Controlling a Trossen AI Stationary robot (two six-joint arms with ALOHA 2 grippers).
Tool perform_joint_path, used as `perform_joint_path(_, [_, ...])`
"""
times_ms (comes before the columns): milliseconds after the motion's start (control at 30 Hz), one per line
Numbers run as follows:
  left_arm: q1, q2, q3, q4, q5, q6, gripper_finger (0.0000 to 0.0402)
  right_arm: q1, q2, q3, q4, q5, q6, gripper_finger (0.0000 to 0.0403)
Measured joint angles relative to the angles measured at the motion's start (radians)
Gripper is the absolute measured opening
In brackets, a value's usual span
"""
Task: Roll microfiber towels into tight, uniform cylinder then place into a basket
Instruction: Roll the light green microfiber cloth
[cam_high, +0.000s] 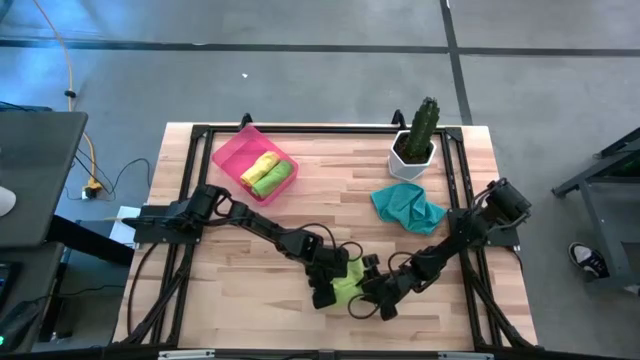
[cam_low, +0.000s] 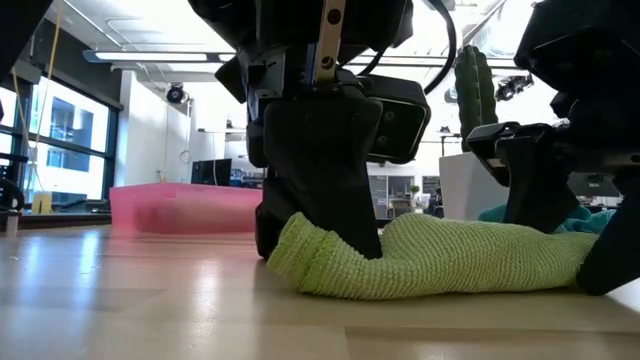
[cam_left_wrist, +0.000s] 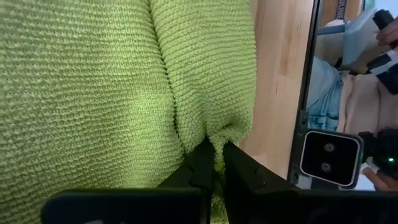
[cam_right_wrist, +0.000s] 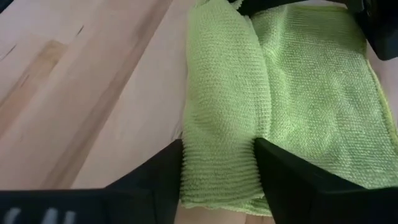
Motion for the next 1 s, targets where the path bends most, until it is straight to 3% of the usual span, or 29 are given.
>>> perform_joint_path(300, [0.002, -0.013, -0.002, -0.001, 0.010, -0.009, 0.0013, -0.002, 0.003, 0.002, -0.051, 0.027, 0.103, 0.0015])
perform_joint_path(633, [-0.004, -0.056, 0.000, -0.062, -0.054, 0.049, 0.0062, -0.004, 0.004, 0.000, -0.054, -0.008, 0.117, 0.0008])
perform_joint_path(800, [0.007, -0.099, 0.000, -0.256, -0.076, 0.167, 0.0089, -0.003, 0.004, 0.000, -0.058, -0.044, 0.161, 0.0005])
perform_joint_path(1000, [0.012, -0.196, 0.000, -0.525, -0.375, 0.233, 0.0103, -0.010, 0.002, 0.000, -0.059, -0.119, 0.300, 0.0004])
